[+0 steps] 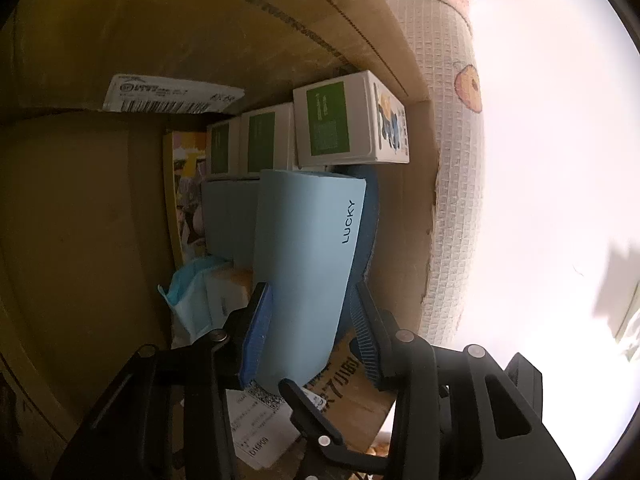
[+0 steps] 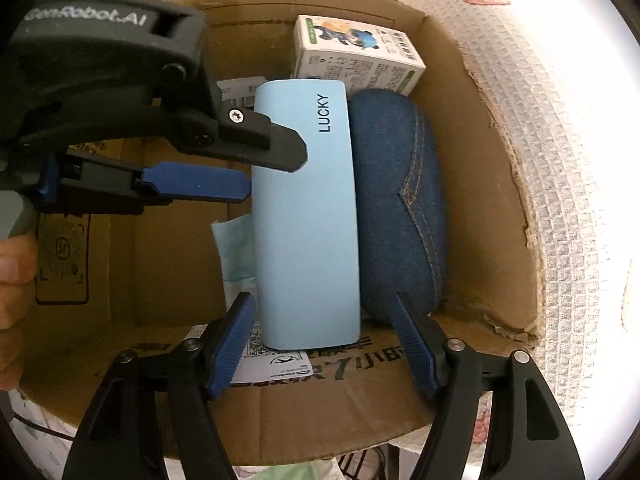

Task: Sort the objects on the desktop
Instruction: 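Lower the power bank into the box beside the denim case, then open the left tool and raise it away from the box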

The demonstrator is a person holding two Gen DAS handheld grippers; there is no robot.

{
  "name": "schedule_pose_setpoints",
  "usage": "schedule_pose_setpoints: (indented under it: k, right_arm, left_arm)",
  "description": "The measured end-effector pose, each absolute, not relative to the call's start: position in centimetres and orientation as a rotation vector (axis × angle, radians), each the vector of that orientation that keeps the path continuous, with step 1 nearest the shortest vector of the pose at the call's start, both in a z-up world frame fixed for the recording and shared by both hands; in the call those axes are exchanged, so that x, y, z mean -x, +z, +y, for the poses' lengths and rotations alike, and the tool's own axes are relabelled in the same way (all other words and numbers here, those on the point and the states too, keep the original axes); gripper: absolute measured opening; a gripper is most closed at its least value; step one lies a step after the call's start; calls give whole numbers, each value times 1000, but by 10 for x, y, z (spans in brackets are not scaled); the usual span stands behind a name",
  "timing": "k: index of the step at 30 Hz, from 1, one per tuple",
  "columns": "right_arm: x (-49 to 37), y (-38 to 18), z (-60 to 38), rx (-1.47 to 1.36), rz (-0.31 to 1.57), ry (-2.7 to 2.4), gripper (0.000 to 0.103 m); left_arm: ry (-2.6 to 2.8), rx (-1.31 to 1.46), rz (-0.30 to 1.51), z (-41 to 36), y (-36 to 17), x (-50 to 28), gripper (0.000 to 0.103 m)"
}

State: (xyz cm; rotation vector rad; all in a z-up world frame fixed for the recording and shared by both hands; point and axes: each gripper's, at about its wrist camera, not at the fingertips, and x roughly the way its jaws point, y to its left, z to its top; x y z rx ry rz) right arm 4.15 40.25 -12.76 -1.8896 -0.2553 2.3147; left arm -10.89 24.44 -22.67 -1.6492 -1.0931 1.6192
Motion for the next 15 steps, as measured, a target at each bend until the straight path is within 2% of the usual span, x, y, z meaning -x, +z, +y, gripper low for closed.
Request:
schedule_pose_setpoints:
  k: [6, 15]
  right_arm:
    - [-50, -123, 403, 1875, -258, 2304, 69]
    - [-69, -88, 381, 1775, -267, 2354, 69]
  left_arm:
    - [1574, 1662, -1188, 236, -226, 99, 44]
    - [1815, 1455, -958, 214, -137, 64, 51]
